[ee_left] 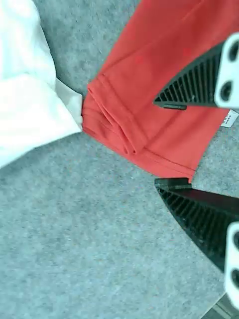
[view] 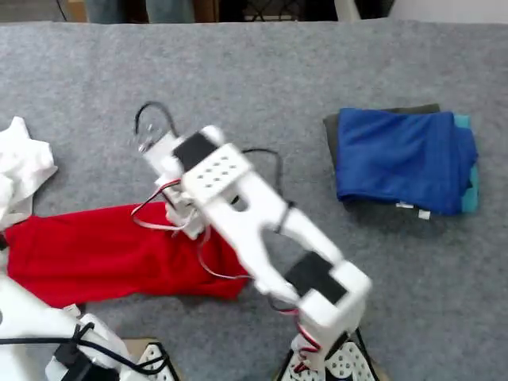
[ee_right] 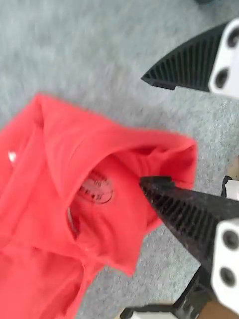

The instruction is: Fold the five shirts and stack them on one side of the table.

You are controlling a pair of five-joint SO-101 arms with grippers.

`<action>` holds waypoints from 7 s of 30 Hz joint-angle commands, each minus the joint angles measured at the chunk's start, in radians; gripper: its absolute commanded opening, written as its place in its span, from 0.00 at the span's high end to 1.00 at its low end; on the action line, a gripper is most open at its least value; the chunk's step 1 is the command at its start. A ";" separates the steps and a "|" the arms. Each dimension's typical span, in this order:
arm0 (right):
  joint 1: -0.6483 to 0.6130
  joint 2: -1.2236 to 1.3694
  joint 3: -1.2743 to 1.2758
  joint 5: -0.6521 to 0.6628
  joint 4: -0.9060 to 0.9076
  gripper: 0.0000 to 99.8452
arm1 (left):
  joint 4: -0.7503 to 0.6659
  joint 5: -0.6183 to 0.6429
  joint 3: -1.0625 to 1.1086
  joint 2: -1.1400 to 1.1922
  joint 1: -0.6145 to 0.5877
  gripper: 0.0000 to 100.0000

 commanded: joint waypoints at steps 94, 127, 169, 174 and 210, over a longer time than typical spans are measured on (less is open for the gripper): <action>0.279 0.383 -0.564 0.143 0.064 0.99 | -0.549 0.543 -0.012 0.632 0.305 0.76; 0.434 0.797 -1.017 0.143 -0.354 0.98 | -0.555 0.569 -0.004 0.634 0.306 0.76; 0.387 0.897 -1.041 0.143 -0.465 0.73 | -0.557 0.566 0.015 0.634 0.335 0.76; 0.385 0.897 -1.041 0.161 -0.443 0.73 | -0.557 0.566 0.016 0.634 0.334 0.76; 0.356 0.777 -1.532 0.003 -0.025 0.99 | -0.548 0.566 0.010 0.628 0.335 0.76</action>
